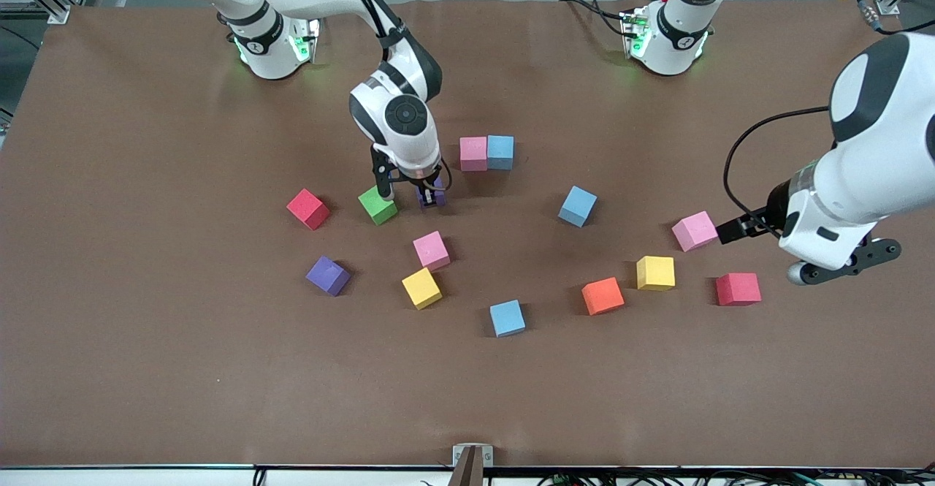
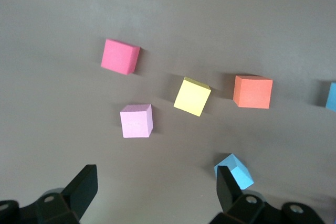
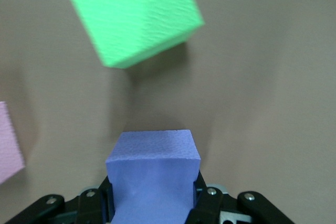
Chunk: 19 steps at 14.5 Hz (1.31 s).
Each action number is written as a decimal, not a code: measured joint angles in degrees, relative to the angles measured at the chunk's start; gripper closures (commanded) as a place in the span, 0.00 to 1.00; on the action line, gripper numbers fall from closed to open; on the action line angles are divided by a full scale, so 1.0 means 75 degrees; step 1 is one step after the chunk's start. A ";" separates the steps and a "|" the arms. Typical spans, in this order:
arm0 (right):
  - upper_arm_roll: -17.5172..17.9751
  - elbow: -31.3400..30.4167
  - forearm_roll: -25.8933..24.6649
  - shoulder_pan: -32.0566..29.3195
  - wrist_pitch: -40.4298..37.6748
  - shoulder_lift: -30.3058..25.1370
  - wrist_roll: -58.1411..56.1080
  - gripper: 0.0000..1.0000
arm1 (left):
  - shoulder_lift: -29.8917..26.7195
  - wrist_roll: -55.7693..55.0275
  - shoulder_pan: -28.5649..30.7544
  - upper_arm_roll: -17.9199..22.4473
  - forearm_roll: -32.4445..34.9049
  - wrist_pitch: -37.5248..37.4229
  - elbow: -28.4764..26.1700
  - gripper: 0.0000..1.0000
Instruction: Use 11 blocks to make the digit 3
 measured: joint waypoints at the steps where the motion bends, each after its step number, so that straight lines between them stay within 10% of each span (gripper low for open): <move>1: -0.0005 -0.0207 0.0000 0.0109 0.0186 -0.0101 0.0238 1.00 | -0.0094 0.0310 0.0026 -0.0004 0.0000 -0.0140 0.0054 0.00; 8: -0.0020 -0.0717 -0.0002 0.0632 0.0583 -0.0364 0.1271 1.00 | -0.0573 0.2964 0.0371 0.0194 -0.0159 -0.0486 0.0280 0.00; 14: -0.0023 -0.0877 -0.0002 0.0852 0.0767 -0.0435 0.1719 1.00 | -0.1919 0.3079 -0.2788 0.4053 -0.1685 -0.0586 0.0116 0.00; 19: -0.0029 -0.0901 -0.0002 0.0988 0.0831 -0.0440 0.1912 1.00 | -0.2730 0.3139 -0.2937 0.4914 -0.2410 -0.0553 -0.0950 0.00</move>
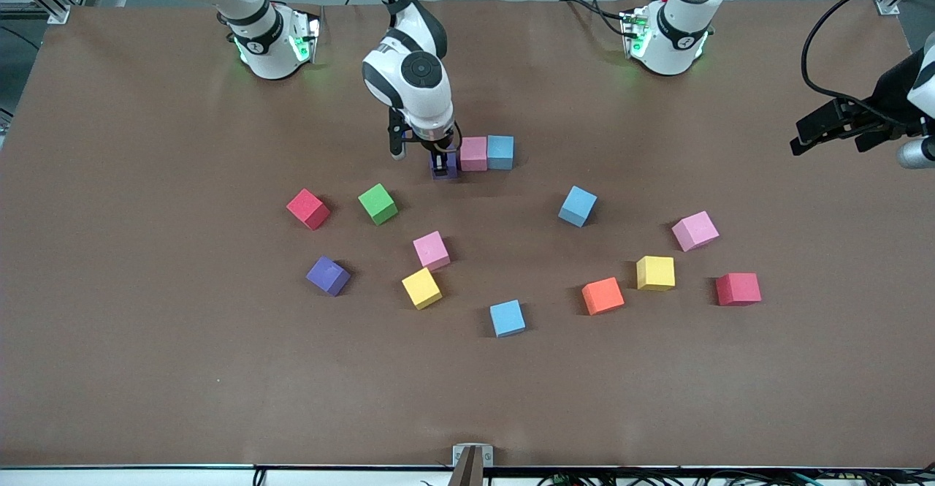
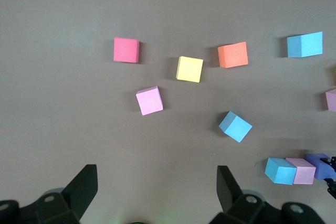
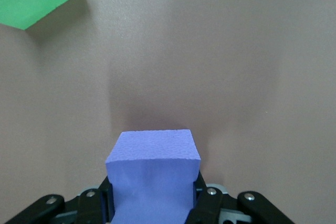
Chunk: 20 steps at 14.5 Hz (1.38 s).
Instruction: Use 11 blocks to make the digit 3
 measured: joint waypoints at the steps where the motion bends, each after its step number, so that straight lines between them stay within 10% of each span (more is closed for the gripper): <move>1: 0.0000 -0.0028 0.0000 0.0029 0.0056 -0.0009 0.0036 1.00 | -0.0055 0.0000 -0.0013 0.0000 0.0000 0.0039 -0.0082 0.00; 20: -0.0013 -0.0122 0.0000 0.0152 0.0206 -0.0046 0.0178 1.00 | -0.0104 -0.0029 -0.0114 -0.0114 0.0226 0.0073 -0.0096 0.00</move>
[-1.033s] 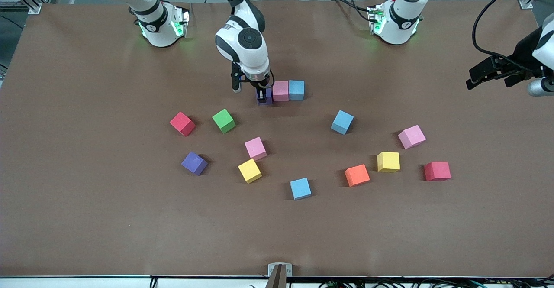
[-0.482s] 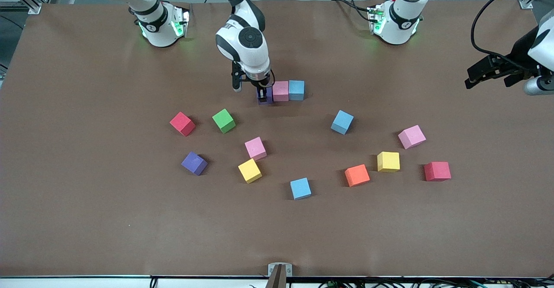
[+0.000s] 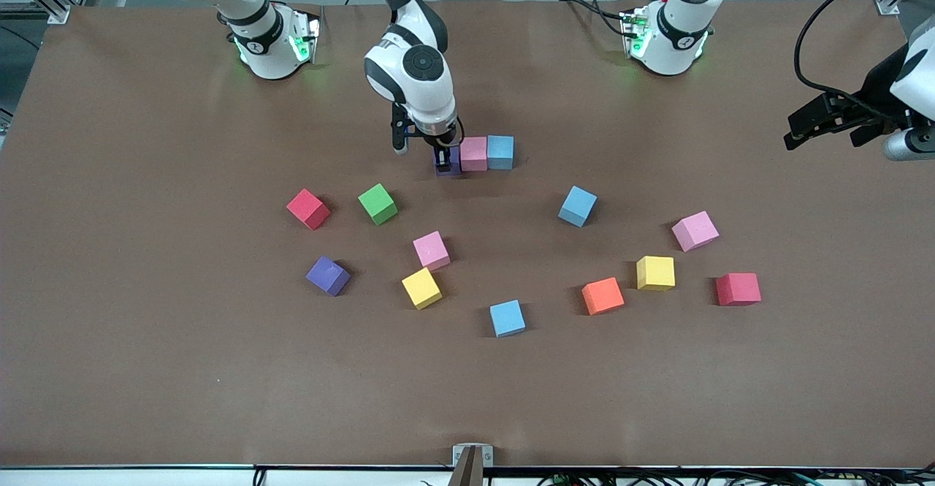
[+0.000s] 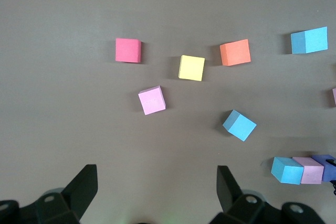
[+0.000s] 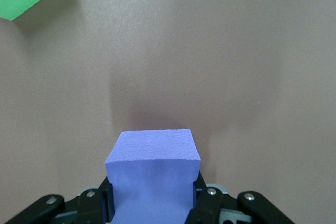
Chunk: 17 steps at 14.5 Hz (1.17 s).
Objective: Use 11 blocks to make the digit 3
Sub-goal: 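Hold the purple cube in place, then open the right gripper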
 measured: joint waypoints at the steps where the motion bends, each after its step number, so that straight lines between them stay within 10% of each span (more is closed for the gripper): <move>1: 0.0000 0.0000 0.0000 0.0001 0.0000 0.0000 0.0002 1.00 | 0.0000 0.0000 0.0003 0.0003 0.0001 0.0001 0.0000 0.00; 17: 0.0003 -0.0005 0.0000 0.0014 0.0000 -0.0002 0.0347 1.00 | 0.0000 0.0000 0.0004 0.0006 0.0001 -0.0002 -0.0006 0.00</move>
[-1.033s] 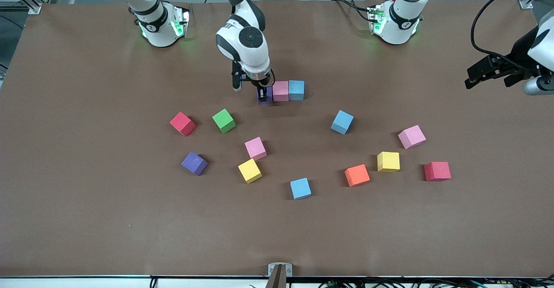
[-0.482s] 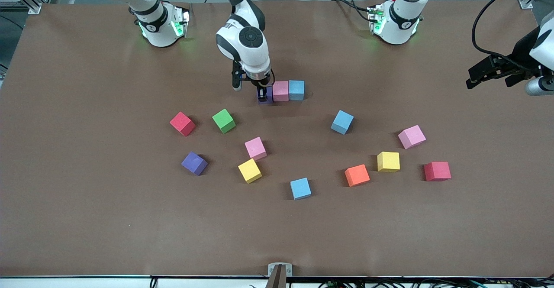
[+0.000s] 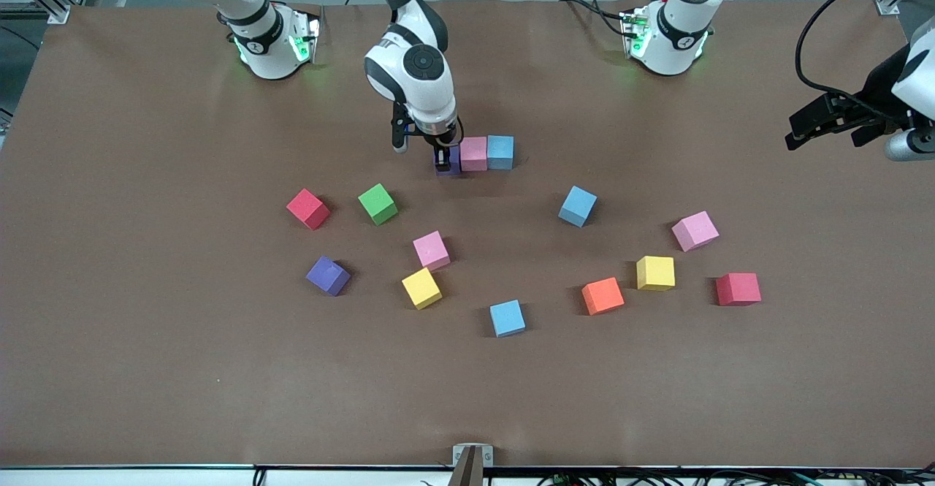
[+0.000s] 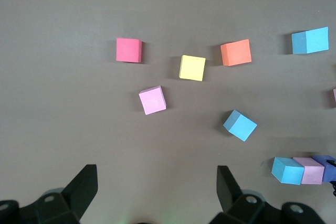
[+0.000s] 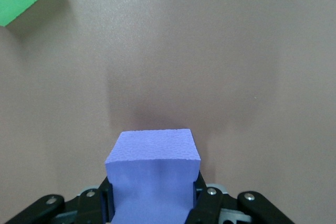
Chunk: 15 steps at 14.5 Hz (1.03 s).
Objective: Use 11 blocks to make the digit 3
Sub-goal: 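Hold the purple cube in place, then open the right gripper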
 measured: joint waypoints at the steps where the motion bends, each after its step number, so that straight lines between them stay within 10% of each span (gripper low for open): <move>1: 0.0000 0.0000 0.0000 0.0000 0.0000 0.0000 0.0003 1.00 | 0.0000 0.0000 -0.0001 -0.0004 0.0000 0.0000 0.0000 0.00; 10: 0.0001 0.0000 0.0000 0.0001 0.0000 0.0000 0.0018 0.98 | 0.0000 0.0003 -0.0072 -0.0039 0.0000 0.0000 -0.0002 0.00; 15: 0.0001 0.0000 0.0000 0.0002 0.0000 0.0000 0.0021 0.38 | 0.0001 0.0003 -0.0072 -0.0103 0.0000 0.0001 -0.0006 0.00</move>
